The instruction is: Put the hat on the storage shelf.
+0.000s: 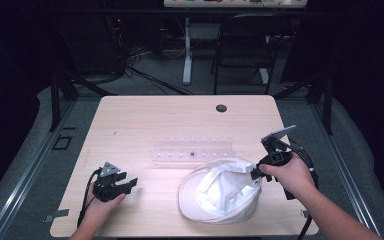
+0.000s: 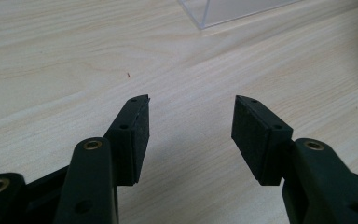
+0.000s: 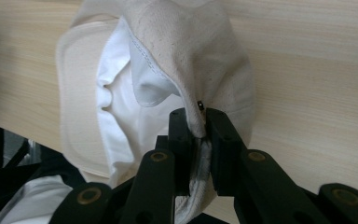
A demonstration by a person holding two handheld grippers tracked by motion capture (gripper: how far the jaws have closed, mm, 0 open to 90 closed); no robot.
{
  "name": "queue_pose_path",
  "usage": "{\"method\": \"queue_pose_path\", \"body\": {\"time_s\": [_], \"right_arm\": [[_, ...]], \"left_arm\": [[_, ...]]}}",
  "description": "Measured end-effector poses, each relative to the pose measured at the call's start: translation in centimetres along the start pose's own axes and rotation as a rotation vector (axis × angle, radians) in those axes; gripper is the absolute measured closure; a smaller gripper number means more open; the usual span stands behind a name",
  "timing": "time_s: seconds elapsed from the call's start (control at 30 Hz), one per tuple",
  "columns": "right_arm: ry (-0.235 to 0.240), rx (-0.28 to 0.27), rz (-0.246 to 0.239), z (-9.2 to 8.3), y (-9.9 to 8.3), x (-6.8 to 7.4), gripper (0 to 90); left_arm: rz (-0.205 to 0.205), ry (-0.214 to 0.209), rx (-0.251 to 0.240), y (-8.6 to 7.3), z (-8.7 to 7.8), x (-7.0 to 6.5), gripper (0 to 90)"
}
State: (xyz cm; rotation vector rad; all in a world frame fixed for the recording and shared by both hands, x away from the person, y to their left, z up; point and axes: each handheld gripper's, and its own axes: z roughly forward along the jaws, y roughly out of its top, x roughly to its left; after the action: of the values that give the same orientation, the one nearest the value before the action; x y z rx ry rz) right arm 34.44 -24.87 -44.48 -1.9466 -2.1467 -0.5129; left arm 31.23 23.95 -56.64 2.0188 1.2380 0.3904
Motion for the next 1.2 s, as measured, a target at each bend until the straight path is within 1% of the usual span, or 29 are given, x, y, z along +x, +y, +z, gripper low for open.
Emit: {"method": "queue_pose_path", "body": {"time_s": [0.03,0.07,0.1,0.2,0.27,0.3,0.37,0.4,0.47,0.53,0.57,0.6,0.63,0.67,0.7,0.73,0.8,0.83,0.87,0.9,0.93,0.97,1.0,1.03,1.07,1.1,1.13,1.17,1.2], "right_arm": [[0.012,-0.007,0.007,-0.1,0.0,0.1,81.0],[0.026,0.009,-0.006,-0.3,0.1,0.2,81.1],[0.034,-0.001,0.003,-0.4,0.0,0.3,81.1],[0.076,-0.001,0.008,-0.8,0.0,0.4,81.1],[0.122,-0.01,0.019,-1.1,0.0,0.5,81.1],[0.135,-0.006,0.018,-1.3,0.0,0.5,81.1],[0.176,-0.023,0.028,-1.5,-0.1,0.7,81.1],[0.182,-0.003,0.006,-1.7,0.0,0.6,81.1],[0.208,-0.017,0.009,-2.0,-0.1,0.7,81.1],[0.236,-0.011,0.004,-2.3,-0.1,0.9,81.1],[0.248,-0.03,0.015,-2.4,-0.2,1.2,81.2],[0.268,-0.033,0.016,-2.6,-0.2,1.4,81.2],[0.285,-0.03,0.002,-2.8,-0.1,1.4,81.2],[0.298,-0.043,0.017,-3.0,-0.2,1.7,81.2],[0.312,-0.032,0.001,-3.2,-0.1,1.8,81.2],[0.326,-0.031,0.002,-3.4,-0.1,2.0,81.2],[0.353,-0.056,-0.013,-3.5,-0.1,2.3,81.2],[0.364,-0.055,-0.01,-3.7,-0.1,2.5,81.2],[0.378,-0.053,-0.02,-3.7,-0.1,2.6,81.2],[0.387,-0.052,-0.012,-3.9,-0.1,2.8,81.2],[0.399,-0.059,-0.015,-3.9,-0.1,2.9,81.2],[0.404,-0.07,0.0,-3.9,-0.1,3.2,81.2],[0.415,-0.076,-0.023,-4.0,-0.1,3.2,81.2],[0.418,-0.077,-0.026,-4.1,-0.1,3.3,81.2],[0.426,-0.075,-0.038,-4.3,0.0,3.4,81.2],[0.434,-0.087,-0.036,-4.4,0.0,3.6,81.2],[0.438,-0.081,-0.043,-4.5,0.0,3.6,81.3],[0.439,-0.088,-0.035,-4.6,0.0,3.7,81.3],[0.448,-0.09,-0.039,-4.7,0.0,3.7,81.3]], "left_arm": [[-0.001,0.0,0.0,0.0,0.0,0.0,47.0],[-0.002,0.0,0.002,0.0,0.0,0.0,47.0],[-0.002,0.001,0.002,0.0,0.0,0.0,47.0],[-0.003,0.001,0.0,0.0,0.0,0.0,47.0],[-0.005,0.001,-0.001,0.0,0.1,0.0,47.0],[-0.006,0.001,0.0,0.0,0.1,0.0,47.0],[-0.005,0.0,0.002,0.0,0.1,0.0,47.0],[0.0,-0.002,0.004,0.0,0.1,0.0,47.0],[0.002,-0.001,0.005,0.0,0.1,0.0,47.0],[0.003,0.002,0.006,0.0,0.1,-0.1,47.0],[0.002,0.003,0.006,0.0,0.1,-0.1,47.0],[-0.004,0.006,0.003,0.0,0.1,-0.1,47.0],[-0.005,0.006,0.002,0.0,0.1,-0.1,47.0],[-0.005,0.005,0.003,0.0,0.1,-0.1,47.0],[-0.004,0.004,0.003,0.0,0.1,-0.1,47.0],[-0.002,0.004,0.005,0.1,0.1,-0.2,47.1],[-0.004,-0.004,0.005,0.1,0.2,-0.3,47.7],[-0.003,-0.008,0.006,0.1,0.2,-0.3,47.9],[-0.007,-0.016,0.006,0.1,0.2,-0.3,48.1],[-0.011,-0.021,0.004,0.1,0.2,-0.3,48.1],[-0.015,-0.027,0.003,0.1,0.2,-0.3,48.2],[-0.016,-0.03,0.003,0.1,0.2,-0.3,48.2],[-0.017,-0.033,0.003,0.1,0.3,-0.3,48.4],[-0.018,-0.035,0.002,0.0,0.3,-0.3,48.5],[-0.018,-0.036,0.002,0.0,0.3,-0.3,48.4],[-0.016,-0.037,0.0,0.0,0.3,-0.3,48.5],[-0.018,-0.042,0.0,0.0,0.3,-0.3,48.4],[-0.021,-0.045,-0.002,0.0,0.3,-0.3,48.4],[-0.024,-0.047,-0.002,0.0,0.3,-0.3,48.4]]}}
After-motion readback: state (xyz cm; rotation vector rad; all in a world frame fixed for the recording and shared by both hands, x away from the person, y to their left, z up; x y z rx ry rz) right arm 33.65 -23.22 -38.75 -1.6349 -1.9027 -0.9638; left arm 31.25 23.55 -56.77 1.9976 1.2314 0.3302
